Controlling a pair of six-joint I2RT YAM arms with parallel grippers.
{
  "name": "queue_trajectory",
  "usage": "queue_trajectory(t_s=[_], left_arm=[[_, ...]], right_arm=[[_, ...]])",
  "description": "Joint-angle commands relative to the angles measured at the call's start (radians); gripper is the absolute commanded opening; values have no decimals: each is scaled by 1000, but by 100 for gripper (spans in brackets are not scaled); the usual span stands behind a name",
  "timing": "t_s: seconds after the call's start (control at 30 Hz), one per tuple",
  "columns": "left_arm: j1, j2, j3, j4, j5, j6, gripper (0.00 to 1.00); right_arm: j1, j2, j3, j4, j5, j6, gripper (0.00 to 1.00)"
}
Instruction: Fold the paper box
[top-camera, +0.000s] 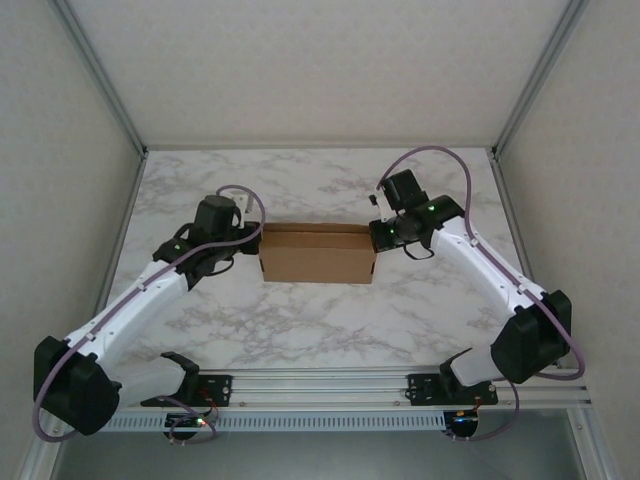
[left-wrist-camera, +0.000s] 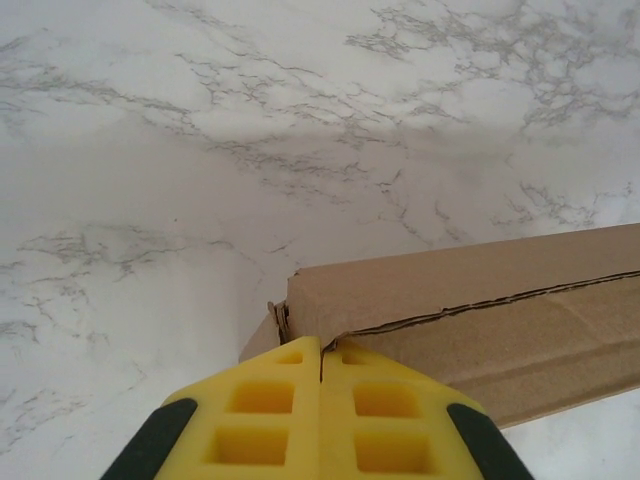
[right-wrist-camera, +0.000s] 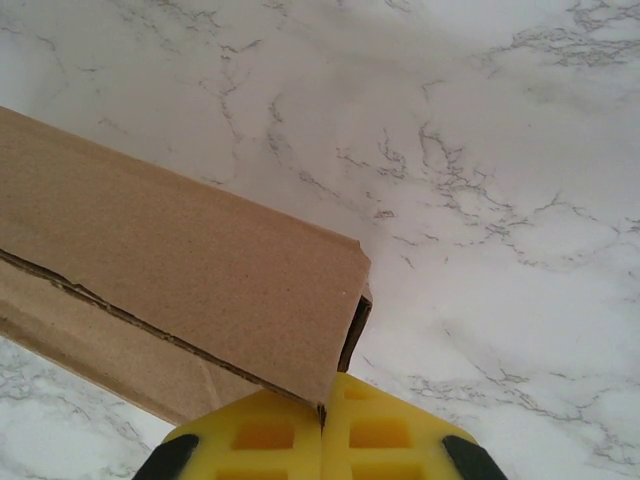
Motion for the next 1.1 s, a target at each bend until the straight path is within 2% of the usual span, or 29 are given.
queue_trajectory(t_s=[0.0,0.27,0.63,0.93,1.07], left_arm=[[-21,-9,-31,-75,-64,23,0],[-45,-35,-58,-84,-102,17,0],[-89,-105,-192,18,-149,-131,0],[-89,-91,-171,9,-173,-106,0],[-92,-84,-160,8,-171,-104,0]], right_arm=[[8,-17,-44,-36,36,-1,0],[8,-44,-79,-5,27,3,0],[10,-141,-212,144,3,78,4],[-11,-197,-152,107,-6,71,31],[-38,-238,-133,98,-102,50,43]])
